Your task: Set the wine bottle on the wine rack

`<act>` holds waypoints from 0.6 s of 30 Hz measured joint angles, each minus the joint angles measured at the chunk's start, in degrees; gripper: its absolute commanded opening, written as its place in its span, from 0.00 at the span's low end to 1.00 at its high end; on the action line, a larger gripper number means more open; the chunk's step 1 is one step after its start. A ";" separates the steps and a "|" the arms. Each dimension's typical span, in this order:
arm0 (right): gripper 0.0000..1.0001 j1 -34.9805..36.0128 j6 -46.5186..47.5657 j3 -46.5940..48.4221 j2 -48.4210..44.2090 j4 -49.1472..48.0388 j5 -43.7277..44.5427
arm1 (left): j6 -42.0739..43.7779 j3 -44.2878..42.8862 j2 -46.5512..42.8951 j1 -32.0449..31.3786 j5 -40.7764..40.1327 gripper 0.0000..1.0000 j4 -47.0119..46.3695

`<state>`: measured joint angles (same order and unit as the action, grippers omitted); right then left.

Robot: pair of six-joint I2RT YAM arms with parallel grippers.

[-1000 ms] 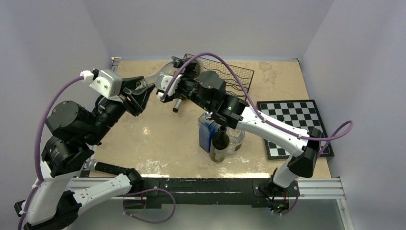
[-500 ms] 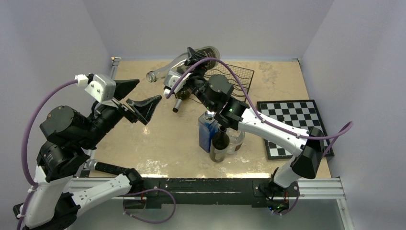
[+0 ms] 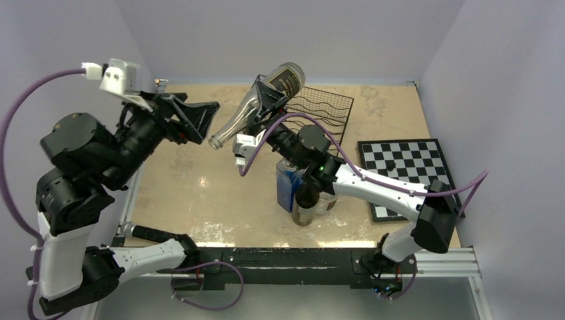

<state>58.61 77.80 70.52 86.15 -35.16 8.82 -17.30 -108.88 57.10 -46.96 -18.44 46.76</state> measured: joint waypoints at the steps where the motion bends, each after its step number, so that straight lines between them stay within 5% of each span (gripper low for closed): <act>1: 0.00 0.15 0.35 -0.13 -0.13 -0.15 -0.28 | -0.79 -0.98 1.03 0.02 0.02 0.87 1.51; 18: 0.00 1.03 9.11 -5.77 -9.31 -2.12 -10.03 | -7.67 -4.50 8.07 2.38 19.37 0.75 22.53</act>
<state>59.64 86.91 64.75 76.84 -37.28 -1.21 -24.97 -113.38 65.17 -44.58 0.93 69.30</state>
